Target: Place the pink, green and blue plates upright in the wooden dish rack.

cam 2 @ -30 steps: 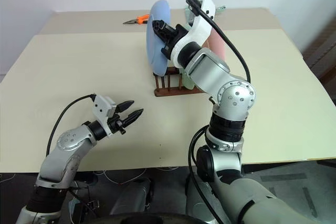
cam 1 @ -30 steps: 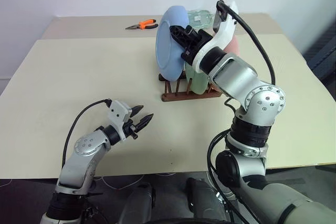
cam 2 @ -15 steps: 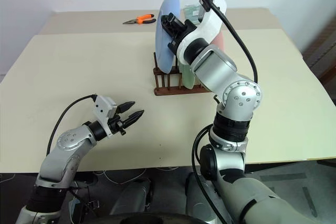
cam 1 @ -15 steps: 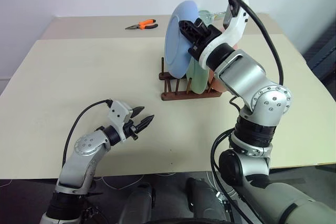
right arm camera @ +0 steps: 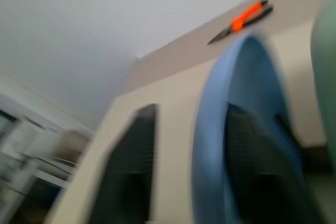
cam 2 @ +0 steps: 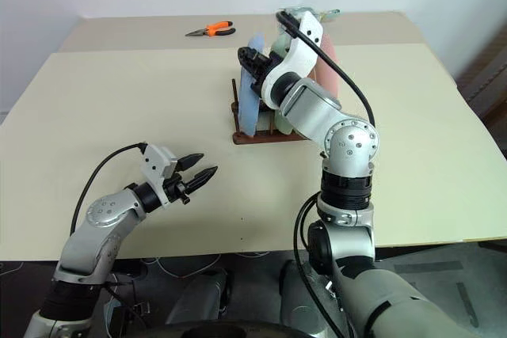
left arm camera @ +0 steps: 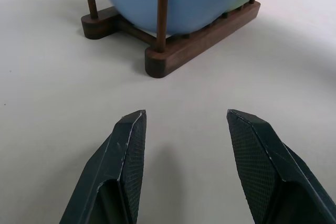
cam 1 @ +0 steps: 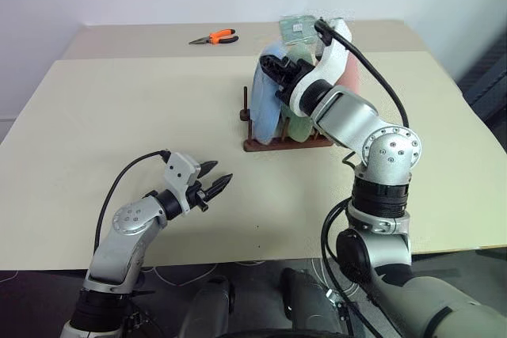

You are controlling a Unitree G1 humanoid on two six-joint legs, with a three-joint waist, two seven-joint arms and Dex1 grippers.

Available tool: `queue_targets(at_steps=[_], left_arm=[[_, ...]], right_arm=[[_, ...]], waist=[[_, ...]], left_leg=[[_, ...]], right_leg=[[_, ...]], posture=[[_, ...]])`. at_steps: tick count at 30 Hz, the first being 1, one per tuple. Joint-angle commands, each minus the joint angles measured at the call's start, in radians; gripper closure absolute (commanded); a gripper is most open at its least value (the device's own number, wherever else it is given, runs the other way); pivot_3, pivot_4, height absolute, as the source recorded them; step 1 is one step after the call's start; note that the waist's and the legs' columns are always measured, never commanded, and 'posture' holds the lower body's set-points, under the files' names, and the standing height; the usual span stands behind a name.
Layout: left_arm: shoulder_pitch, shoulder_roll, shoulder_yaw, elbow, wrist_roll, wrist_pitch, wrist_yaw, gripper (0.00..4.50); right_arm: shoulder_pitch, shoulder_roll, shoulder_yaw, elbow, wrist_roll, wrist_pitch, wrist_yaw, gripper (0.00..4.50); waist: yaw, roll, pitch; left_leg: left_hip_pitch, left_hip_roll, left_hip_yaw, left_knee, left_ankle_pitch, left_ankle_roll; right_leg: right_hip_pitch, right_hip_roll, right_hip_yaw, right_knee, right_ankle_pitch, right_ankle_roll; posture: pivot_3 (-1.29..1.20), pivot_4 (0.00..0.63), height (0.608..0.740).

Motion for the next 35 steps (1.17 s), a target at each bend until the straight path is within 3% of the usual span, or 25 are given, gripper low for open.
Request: queue_targets(at_steps=[1, 5, 7, 10, 13, 15, 17, 21, 35], left_arm=[[-0.002, 0.005, -0.006, -0.043, 0.0, -0.006, 0.0, 2.0], [-0.006, 0.004, -0.015, -0.04, 0.002, -0.006, -0.004, 2.0], [-0.011, 0.003, -0.019, -0.034, 0.004, -0.008, -0.006, 2.0], [-0.021, 0.007, -0.017, -0.02, 0.004, -0.014, -0.01, 2.0], [-0.035, 0.024, 0.001, 0.018, 0.012, -0.033, -0.017, 2.0], [-0.039, 0.041, 0.027, 0.049, 0.016, -0.05, -0.021, 2.0], [-0.045, 0.051, 0.036, 0.072, 0.028, -0.065, -0.016, 2.0], [-0.055, 0.066, 0.054, 0.115, 0.045, -0.095, -0.015, 2.0], [0.003, 0.065, 0.076, 0.103, 0.064, -0.136, 0.01, 2.0]], right_arm=[[-0.053, -0.098, 0.084, -0.101, -0.12, -0.046, 0.181, 1.37], [-0.047, -0.306, 0.185, -0.21, -0.315, -0.152, 0.426, 1.37], [-0.017, -0.394, 0.172, -0.239, -0.367, -0.212, 0.531, 1.37], [0.089, -0.546, 0.095, -0.282, -0.399, -0.302, 0.721, 1.37], [0.348, -0.729, -0.112, -0.283, -0.4, -0.344, 0.923, 1.37], [0.56, -0.781, -0.269, -0.253, -0.395, -0.345, 1.013, 1.37], [0.717, -0.79, -0.353, -0.224, -0.4, -0.354, 1.075, 1.37], [0.881, -0.749, -0.321, -0.163, -0.5, -0.45, 1.114, 1.37], [0.781, -0.66, -0.188, 0.084, -0.679, -0.653, 1.118, 1.37]], waist=[[0.0, 0.0, 0.0], [0.003, 0.0, 0.0], [0.006, -0.001, 0.0], [0.01, -0.002, -0.001], [0.022, -0.003, -0.001], [0.032, -0.003, -0.001], [0.033, -0.003, -0.001], [0.019, 0.0, -0.001], [0.013, 0.0, -0.001]], left_leg=[[0.0, 0.0, 0.0, 0.0, 0.0, 0.0], [-0.001, 0.0, 0.0, 0.0, 0.0, 0.0], [-0.001, 0.0, 0.0, 0.001, 0.0, 0.001], [-0.001, 0.0, 0.0, 0.001, -0.001, 0.001], [-0.001, 0.0, 0.0, 0.002, -0.001, 0.002], [-0.001, -0.001, 0.0, 0.003, -0.002, 0.004], [0.0, -0.001, 0.001, 0.002, -0.003, 0.005], [0.002, 0.0, 0.006, 0.003, -0.003, 0.005], [0.001, 0.0, 0.006, 0.004, -0.003, 0.005]], right_leg=[[0.0, 0.0, 0.0, 0.0, 0.0, 0.0], [0.0, 0.0, 0.0, -0.002, 0.0, 0.001], [0.001, 0.0, -0.001, -0.003, -0.001, 0.002], [0.004, 0.0, -0.001, -0.005, -0.003, 0.005], [0.006, -0.002, -0.002, -0.007, -0.005, 0.004], [0.007, -0.002, -0.002, -0.007, -0.006, 0.005], [0.007, -0.003, -0.002, -0.007, -0.005, 0.004], [0.007, -0.004, 0.0, -0.006, -0.006, 0.004], [0.007, -0.006, -0.001, -0.006, -0.005, 0.004]], posture=[[0.0, 0.15, 0.74], [0.0, 0.15, 0.74], [0.0, 0.15, 0.74], [0.0, 0.15, 0.74], [0.0, 0.15, 0.74], [0.0, 0.15, 0.74], [0.0, 0.15, 0.74], [0.0, 0.15, 0.74], [0.0, 0.15, 0.74]])
